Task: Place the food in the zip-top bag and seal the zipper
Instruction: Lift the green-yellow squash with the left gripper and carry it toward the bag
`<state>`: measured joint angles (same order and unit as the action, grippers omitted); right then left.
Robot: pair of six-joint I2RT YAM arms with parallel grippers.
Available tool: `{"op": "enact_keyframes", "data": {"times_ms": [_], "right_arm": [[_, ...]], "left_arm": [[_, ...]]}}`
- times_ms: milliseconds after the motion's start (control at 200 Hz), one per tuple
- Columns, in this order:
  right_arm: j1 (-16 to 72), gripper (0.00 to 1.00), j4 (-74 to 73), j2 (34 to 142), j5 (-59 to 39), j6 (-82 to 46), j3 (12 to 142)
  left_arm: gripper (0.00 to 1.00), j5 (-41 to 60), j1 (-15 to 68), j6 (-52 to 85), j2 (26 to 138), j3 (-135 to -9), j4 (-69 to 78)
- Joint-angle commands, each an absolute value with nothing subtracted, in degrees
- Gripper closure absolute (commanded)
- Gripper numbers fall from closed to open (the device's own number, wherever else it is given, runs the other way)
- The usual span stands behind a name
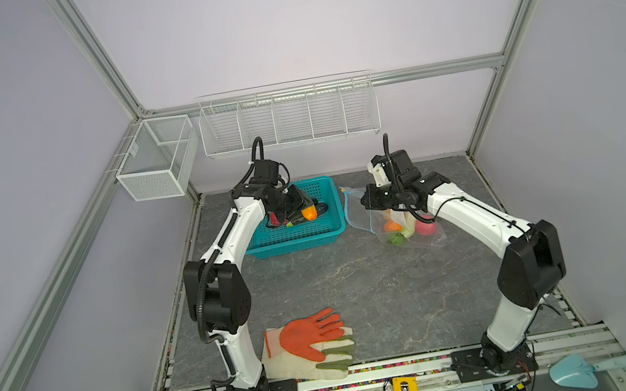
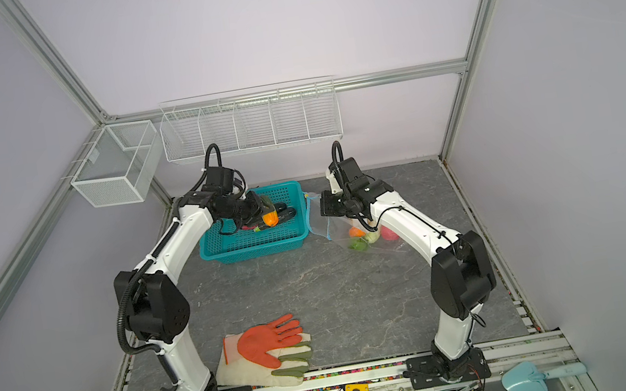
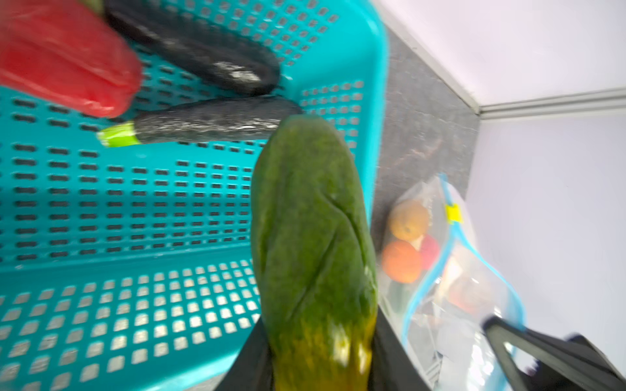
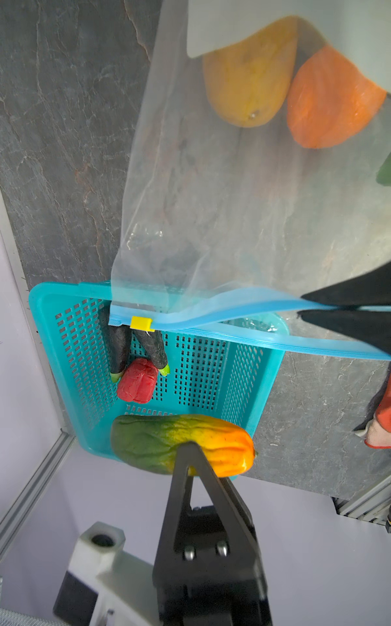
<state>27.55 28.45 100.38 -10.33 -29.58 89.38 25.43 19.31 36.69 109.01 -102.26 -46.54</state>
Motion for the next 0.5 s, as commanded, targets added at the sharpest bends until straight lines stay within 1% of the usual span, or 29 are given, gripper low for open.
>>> {"op": "enact_keyframes", "data": {"times_ms": [0,260,495], "right_arm": [[28.0,0.93,28.2,100.3,-10.3,-29.6,90.3],[28.1,0.93,27.6,99.2,-10.3,-29.8,89.3],[28.1,0.93,27.5,98.0,-10.0,-29.7,88.7]], "left_arm": [[0.64,28.0,21.5,37.6,107.2,-104.8,-46.0],[0.65,30.6,26.1,40.5,107.4,-105.6,-41.4],[0.65,30.9,29.9,41.7,109.8,-108.8,-41.1]]}}
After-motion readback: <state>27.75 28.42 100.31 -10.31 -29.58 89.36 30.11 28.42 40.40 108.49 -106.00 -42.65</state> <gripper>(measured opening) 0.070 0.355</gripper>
